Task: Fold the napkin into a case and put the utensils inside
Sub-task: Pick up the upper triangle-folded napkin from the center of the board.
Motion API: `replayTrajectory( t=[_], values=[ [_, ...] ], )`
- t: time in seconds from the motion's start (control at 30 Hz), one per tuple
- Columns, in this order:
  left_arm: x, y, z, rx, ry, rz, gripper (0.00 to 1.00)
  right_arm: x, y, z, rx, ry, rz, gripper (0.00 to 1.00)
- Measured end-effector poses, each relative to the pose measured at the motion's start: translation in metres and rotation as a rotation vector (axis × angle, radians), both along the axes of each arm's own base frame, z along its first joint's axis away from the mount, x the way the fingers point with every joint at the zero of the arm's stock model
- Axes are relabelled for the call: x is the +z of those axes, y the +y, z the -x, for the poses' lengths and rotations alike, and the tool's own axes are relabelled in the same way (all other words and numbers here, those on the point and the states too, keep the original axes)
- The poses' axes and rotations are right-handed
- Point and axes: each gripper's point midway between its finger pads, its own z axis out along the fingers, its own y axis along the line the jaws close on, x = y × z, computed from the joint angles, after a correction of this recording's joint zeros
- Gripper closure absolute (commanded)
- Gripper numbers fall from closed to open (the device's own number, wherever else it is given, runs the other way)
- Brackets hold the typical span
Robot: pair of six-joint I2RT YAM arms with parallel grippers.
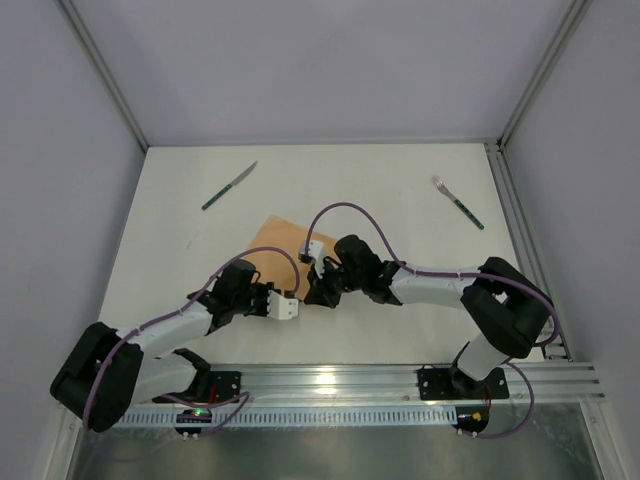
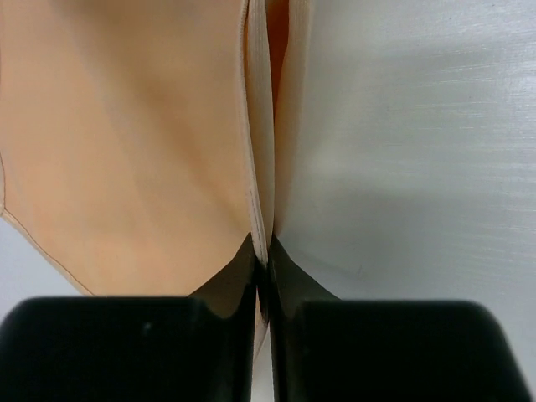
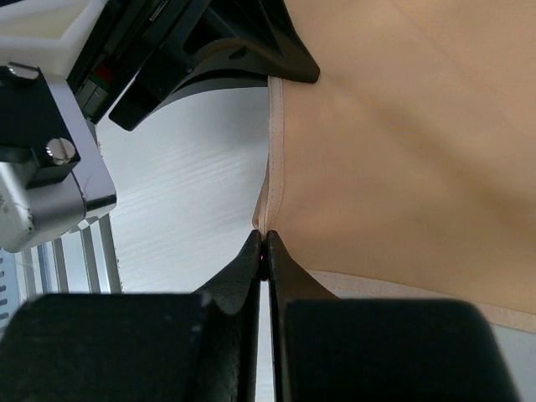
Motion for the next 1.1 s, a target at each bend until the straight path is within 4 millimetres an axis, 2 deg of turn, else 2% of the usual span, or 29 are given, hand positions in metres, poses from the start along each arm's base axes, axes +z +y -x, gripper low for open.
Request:
replayTrajectory(
  t=[0.1, 0.23, 0.37, 0.5, 0.53, 0.6, 0.7, 0.8, 0.87, 0.93, 1.1],
  values=[
    [0.000, 0.002, 0.003, 0.011, 0.015, -0.004, 1.00, 0.000, 0.000, 0.000, 0.005, -0.008, -0.001, 0.91],
    [0.008, 0.004, 0.008, 0.051, 0.076, -0.002, 1.00, 0.003, -0.005, 0.004, 0.021, -0.048, -0.020, 0.78],
    [0.022, 0.001, 0.005, 0.091, 0.109, 0.008, 1.00, 0.013, -0.009, 0.004, 0.036, -0.109, -0.046, 0.51],
    [0.022, 0.004, 0.008, 0.114, 0.137, 0.001, 1.00, 0.024, -0.010, -0.002, 0.029, -0.178, -0.073, 0.39],
    [0.021, 0.005, 0.009, 0.117, 0.145, -0.003, 1.00, 0.025, -0.012, -0.002, 0.022, -0.198, -0.080, 0.33],
    [0.019, 0.006, 0.012, 0.126, 0.163, -0.007, 1.00, 0.028, -0.018, -0.002, 0.006, -0.253, -0.108, 0.01],
    [0.018, 0.008, 0.015, 0.136, 0.186, -0.013, 1.00, 0.025, -0.032, 0.008, 0.008, -0.396, -0.160, 0.01],
    [0.020, 0.007, 0.015, 0.148, 0.197, -0.011, 1.00, 0.000, -0.034, 0.035, 0.085, -0.532, -0.124, 0.01],
    [0.021, 0.007, 0.015, 0.152, 0.201, -0.009, 1.00, -0.010, -0.028, 0.044, 0.128, -0.594, -0.096, 0.01],
    [0.021, 0.007, 0.015, 0.156, 0.204, -0.008, 1.00, -0.013, -0.022, 0.040, 0.125, -0.672, -0.079, 0.01],
    [0.020, 0.007, 0.016, 0.160, 0.212, -0.008, 1.00, -0.018, -0.018, 0.010, 0.036, -0.790, -0.017, 0.01]
  ],
)
